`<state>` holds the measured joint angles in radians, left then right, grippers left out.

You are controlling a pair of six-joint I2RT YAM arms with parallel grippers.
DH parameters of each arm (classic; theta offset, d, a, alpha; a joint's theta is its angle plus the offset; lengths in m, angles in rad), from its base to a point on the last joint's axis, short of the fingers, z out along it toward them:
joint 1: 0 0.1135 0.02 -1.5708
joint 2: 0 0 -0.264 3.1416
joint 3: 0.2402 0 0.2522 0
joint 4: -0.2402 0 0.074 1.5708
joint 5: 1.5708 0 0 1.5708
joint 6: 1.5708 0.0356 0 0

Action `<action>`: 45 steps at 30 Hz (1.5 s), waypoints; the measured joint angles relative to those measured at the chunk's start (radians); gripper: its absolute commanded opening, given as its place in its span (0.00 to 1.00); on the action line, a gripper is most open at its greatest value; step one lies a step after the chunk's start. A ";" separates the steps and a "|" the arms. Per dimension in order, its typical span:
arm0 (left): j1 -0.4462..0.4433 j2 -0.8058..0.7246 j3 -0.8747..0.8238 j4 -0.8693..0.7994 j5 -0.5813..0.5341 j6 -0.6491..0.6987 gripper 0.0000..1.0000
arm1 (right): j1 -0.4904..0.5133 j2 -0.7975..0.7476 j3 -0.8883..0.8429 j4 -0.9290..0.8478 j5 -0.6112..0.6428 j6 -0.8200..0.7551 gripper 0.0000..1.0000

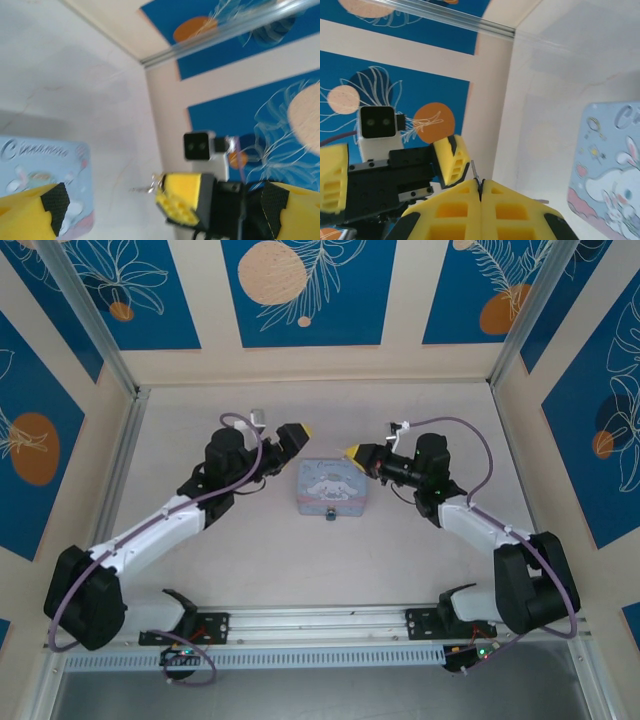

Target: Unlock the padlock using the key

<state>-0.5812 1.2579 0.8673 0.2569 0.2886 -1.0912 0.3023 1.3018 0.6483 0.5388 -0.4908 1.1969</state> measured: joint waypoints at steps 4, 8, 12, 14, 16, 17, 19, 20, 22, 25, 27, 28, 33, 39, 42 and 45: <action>-0.059 -0.074 -0.074 -0.123 0.015 0.111 1.00 | -0.004 -0.029 -0.043 -0.077 0.024 -0.020 0.00; -0.133 -0.088 -0.175 -0.170 0.016 0.185 1.00 | -0.004 -0.032 -0.082 -0.122 0.054 -0.027 0.00; -0.203 -0.014 -0.209 -0.183 -0.010 0.242 1.00 | -0.004 -0.031 -0.100 -0.145 0.084 -0.028 0.00; -0.234 0.043 -0.209 -0.174 -0.027 0.275 1.00 | -0.004 -0.027 -0.101 -0.147 0.103 -0.031 0.00; -0.258 0.097 -0.208 -0.162 -0.048 0.306 0.99 | -0.006 -0.018 -0.101 -0.147 0.117 -0.031 0.00; -0.269 0.122 -0.207 -0.158 -0.060 0.320 0.99 | -0.008 -0.010 -0.101 -0.147 0.124 -0.031 0.00; -0.285 0.169 -0.203 -0.145 -0.082 0.348 0.98 | -0.015 0.009 -0.101 -0.147 0.130 -0.031 0.00; -0.291 0.193 -0.198 -0.137 -0.093 0.364 0.96 | -0.019 0.021 -0.101 -0.147 0.136 -0.031 0.00; -0.297 0.237 -0.185 -0.117 -0.113 0.386 0.94 | -0.027 0.047 -0.100 -0.147 0.140 -0.031 0.00; -0.300 0.296 -0.168 -0.077 -0.141 0.409 0.92 | -0.036 0.085 -0.096 -0.143 0.143 -0.031 0.00; -0.301 0.331 -0.155 -0.055 -0.158 0.423 0.91 | -0.042 0.106 -0.087 -0.141 0.143 -0.031 0.00; -0.301 0.349 -0.147 -0.042 -0.166 0.431 0.89 | -0.045 0.116 -0.081 -0.141 0.143 -0.031 0.00; -0.301 0.423 -0.119 0.022 -0.198 0.465 0.86 | -0.055 0.153 -0.045 -0.132 0.134 -0.031 0.00; -0.305 0.479 -0.114 0.094 -0.240 0.477 0.84 | -0.064 0.203 -0.012 -0.127 0.110 -0.031 0.00; -0.307 0.505 -0.103 0.130 -0.260 0.477 0.84 | -0.069 0.228 0.009 -0.126 0.098 -0.031 0.00; -0.307 0.532 -0.090 0.172 -0.268 0.472 0.83 | -0.073 0.249 0.020 -0.121 0.090 -0.031 0.00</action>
<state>-0.8886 1.7901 0.7773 0.4290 0.0204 -0.6189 0.2291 1.5513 0.6685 0.4175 -0.4007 1.1664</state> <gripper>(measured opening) 0.833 0.051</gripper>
